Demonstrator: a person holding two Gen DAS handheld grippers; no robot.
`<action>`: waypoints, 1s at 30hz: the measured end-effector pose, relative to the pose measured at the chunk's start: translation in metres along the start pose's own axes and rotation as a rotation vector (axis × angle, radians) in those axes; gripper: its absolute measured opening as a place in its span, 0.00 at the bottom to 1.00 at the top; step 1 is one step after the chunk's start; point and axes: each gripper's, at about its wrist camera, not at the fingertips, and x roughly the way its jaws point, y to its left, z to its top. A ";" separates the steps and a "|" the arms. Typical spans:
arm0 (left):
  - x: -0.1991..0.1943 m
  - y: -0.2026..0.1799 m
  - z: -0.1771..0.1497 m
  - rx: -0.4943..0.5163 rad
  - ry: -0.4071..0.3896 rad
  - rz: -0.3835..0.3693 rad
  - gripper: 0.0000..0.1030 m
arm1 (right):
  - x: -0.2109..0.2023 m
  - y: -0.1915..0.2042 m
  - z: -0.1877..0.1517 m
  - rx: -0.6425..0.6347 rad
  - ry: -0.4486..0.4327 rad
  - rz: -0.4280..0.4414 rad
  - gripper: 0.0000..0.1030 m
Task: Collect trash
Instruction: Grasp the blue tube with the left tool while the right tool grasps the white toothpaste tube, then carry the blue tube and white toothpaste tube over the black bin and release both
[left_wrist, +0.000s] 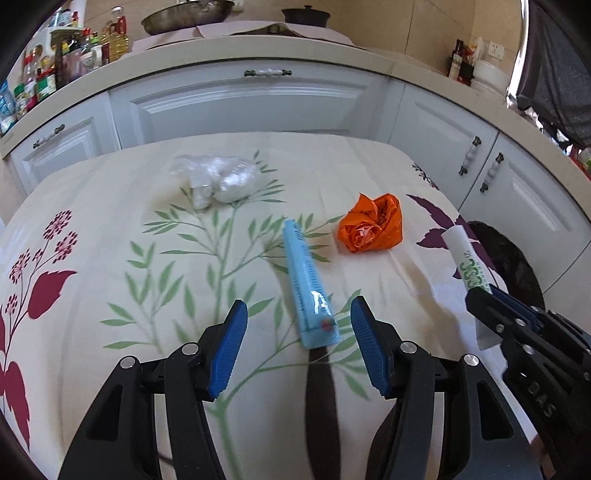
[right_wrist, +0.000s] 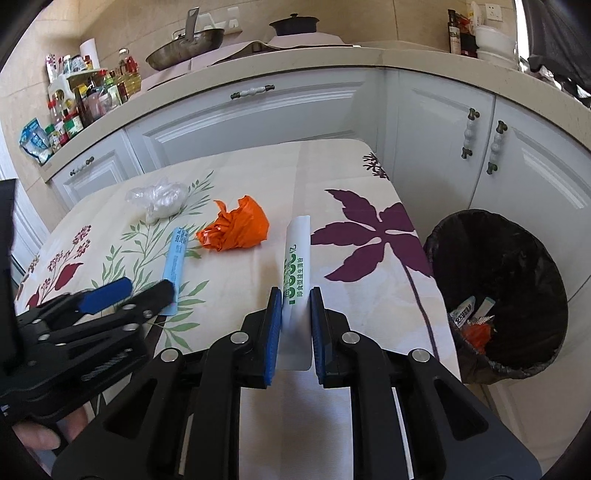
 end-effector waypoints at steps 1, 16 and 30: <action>0.003 -0.002 0.001 0.010 0.012 0.004 0.49 | 0.000 -0.002 0.000 0.002 -0.001 0.001 0.15; 0.005 -0.009 0.001 0.049 0.008 0.002 0.19 | 0.000 -0.010 0.001 0.019 -0.002 0.030 0.15; -0.011 0.001 -0.004 0.054 -0.037 0.026 0.16 | -0.002 0.001 0.001 -0.016 -0.014 0.020 0.15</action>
